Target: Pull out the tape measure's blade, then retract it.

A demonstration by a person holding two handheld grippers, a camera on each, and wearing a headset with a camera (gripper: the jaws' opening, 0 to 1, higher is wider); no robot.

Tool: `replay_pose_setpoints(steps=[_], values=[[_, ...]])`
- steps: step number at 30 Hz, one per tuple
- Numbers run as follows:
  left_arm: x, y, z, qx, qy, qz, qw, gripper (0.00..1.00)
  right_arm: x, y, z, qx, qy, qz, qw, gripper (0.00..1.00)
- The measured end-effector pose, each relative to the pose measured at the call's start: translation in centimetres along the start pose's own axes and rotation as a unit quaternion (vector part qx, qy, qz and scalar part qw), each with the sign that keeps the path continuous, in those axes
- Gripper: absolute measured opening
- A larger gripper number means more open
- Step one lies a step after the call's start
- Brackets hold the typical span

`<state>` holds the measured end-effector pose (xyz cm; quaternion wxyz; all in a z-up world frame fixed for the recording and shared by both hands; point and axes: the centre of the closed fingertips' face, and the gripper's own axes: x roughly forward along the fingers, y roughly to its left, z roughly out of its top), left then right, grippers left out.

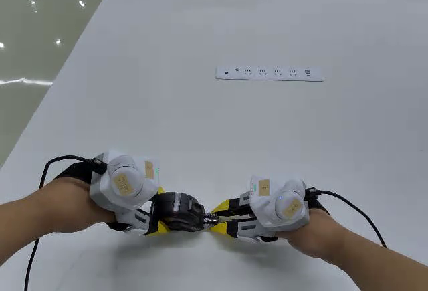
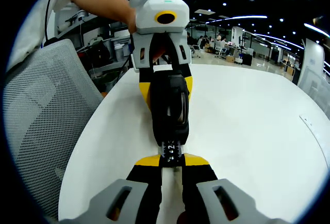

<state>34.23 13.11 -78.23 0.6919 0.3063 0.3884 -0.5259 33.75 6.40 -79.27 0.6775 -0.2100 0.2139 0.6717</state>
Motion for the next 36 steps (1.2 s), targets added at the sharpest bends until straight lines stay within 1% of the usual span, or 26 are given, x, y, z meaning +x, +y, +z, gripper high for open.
replay_pose_setpoints(steps=[5,10,36], values=[[0.1,0.0,0.1,0.002,0.002,0.001,1.0000,0.30,-0.5,0.0,-0.6,0.003,0.003,-0.003,1.0000,0.09],[0.2,-0.1,0.2,0.000,0.001,0.001,1.0000,0.30,-1.0,0.0,-0.9,0.006,0.004,-0.005,1.0000,0.09],[0.4,-0.4,0.1,-0.002,0.002,-0.001,1.0000,0.30,-3.2,-0.1,-2.7,-0.007,0.025,-0.004,0.9997,0.09]])
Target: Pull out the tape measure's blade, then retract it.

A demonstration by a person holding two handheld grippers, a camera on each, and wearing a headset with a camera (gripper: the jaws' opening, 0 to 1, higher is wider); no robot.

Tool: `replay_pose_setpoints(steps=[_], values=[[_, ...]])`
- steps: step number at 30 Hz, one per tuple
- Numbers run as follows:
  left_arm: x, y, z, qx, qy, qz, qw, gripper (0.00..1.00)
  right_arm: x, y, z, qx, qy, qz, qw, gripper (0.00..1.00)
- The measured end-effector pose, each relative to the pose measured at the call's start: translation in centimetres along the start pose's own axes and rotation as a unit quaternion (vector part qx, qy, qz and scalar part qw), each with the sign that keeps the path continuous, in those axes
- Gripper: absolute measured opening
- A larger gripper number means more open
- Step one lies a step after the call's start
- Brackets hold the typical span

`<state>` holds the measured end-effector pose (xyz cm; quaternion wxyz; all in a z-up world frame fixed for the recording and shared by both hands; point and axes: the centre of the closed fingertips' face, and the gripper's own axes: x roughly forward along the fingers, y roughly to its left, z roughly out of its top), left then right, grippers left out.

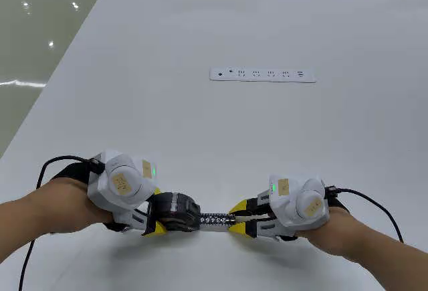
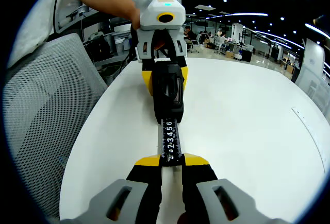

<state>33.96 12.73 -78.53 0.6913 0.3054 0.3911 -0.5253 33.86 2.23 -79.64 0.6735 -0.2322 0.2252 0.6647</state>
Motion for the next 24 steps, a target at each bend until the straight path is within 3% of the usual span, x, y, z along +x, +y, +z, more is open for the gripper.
replay_pose_setpoints(steps=[24], values=[[0.1,0.1,0.1,-0.006,-0.003,-0.001,1.0000,0.30,-2.3,-0.4,-1.9,-0.007,0.021,-0.005,0.9997,0.09]])
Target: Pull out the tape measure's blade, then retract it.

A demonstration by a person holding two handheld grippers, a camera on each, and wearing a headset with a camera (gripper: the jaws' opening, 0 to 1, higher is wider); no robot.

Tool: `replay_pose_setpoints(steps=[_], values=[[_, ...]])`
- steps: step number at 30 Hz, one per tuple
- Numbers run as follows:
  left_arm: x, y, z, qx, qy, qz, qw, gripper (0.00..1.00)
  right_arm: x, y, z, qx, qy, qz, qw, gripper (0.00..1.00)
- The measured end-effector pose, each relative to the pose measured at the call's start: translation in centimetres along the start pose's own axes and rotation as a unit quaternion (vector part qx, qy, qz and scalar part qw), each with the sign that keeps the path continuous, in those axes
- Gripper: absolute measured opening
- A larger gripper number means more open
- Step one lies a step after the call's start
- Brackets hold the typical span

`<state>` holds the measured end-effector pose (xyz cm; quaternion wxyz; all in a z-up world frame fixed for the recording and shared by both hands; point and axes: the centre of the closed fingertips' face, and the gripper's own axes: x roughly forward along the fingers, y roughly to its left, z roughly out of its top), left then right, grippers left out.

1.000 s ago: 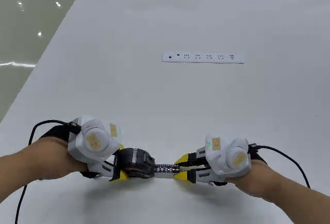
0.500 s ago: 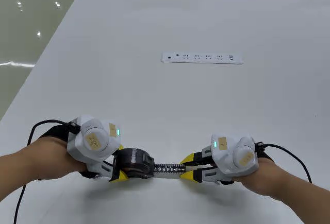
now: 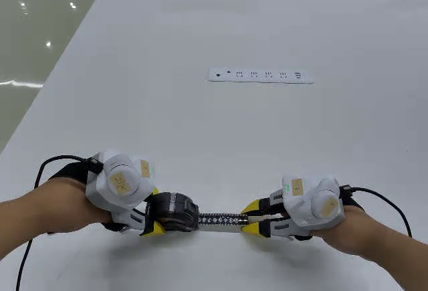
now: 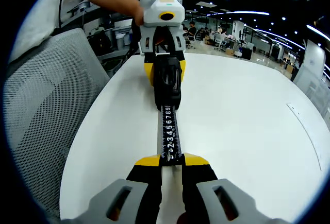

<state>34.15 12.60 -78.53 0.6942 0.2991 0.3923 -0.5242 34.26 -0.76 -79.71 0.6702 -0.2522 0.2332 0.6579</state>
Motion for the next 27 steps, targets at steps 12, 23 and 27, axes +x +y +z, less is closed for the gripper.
replay_pose_setpoints(steps=[12,23,27], values=[[0.0,0.0,0.1,-0.001,0.001,-0.001,1.0000,0.30,-1.1,-0.1,-0.8,0.000,0.007,0.000,1.0000,0.09],[0.0,0.0,0.2,0.002,0.001,0.001,1.0000,0.30,-2.1,-0.2,-1.8,0.001,0.012,-0.003,0.9999,0.09],[0.0,0.0,0.2,0.002,0.000,0.002,1.0000,0.30,-2.6,-0.2,-2.1,0.001,0.015,-0.005,0.9999,0.09]])
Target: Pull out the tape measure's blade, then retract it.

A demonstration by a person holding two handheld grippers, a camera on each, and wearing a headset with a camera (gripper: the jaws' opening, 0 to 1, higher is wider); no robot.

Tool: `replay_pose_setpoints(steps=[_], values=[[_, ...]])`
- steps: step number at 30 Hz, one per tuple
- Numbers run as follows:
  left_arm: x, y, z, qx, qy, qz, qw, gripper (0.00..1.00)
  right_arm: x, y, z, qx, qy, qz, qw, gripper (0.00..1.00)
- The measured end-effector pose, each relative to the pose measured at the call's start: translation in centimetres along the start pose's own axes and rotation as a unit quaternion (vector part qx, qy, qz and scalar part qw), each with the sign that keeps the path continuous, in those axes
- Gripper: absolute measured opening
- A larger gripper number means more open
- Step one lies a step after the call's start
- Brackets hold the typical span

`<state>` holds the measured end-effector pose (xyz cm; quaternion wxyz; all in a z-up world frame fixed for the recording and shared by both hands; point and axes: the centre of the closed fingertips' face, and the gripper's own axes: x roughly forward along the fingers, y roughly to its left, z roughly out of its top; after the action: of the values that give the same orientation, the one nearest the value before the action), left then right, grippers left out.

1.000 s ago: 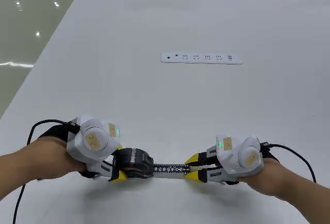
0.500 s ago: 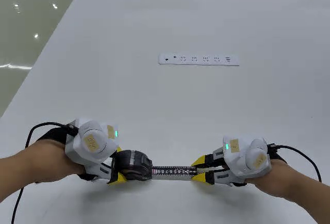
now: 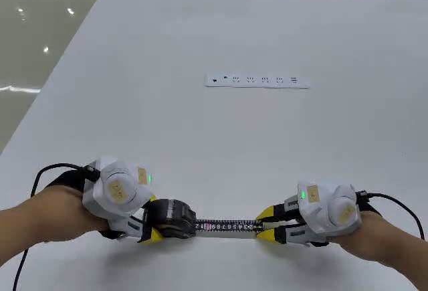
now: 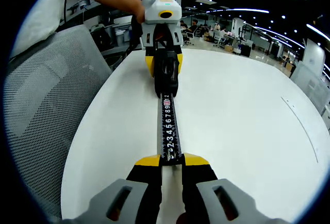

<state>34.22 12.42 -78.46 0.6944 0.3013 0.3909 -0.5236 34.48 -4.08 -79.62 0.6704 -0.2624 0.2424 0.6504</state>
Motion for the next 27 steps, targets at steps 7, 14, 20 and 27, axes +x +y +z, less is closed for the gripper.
replay_pose_setpoints(steps=[7,14,20,27], values=[[0.0,0.0,0.0,-0.001,0.001,0.001,1.0000,0.30,-0.6,0.0,-0.5,0.004,0.002,-0.003,1.0000,0.09],[0.0,-0.1,0.1,-0.001,0.002,0.001,1.0000,0.30,-1.2,-0.1,-0.9,0.002,0.005,-0.004,1.0000,0.09],[0.0,0.0,0.1,-0.002,0.003,0.002,1.0000,0.30,-1.9,-0.1,-1.4,-0.001,0.011,-0.006,0.9999,0.09],[0.0,0.0,0.2,-0.002,0.003,0.001,1.0000,0.30,-2.2,-0.2,-1.7,-0.001,0.013,-0.007,0.9999,0.09]])
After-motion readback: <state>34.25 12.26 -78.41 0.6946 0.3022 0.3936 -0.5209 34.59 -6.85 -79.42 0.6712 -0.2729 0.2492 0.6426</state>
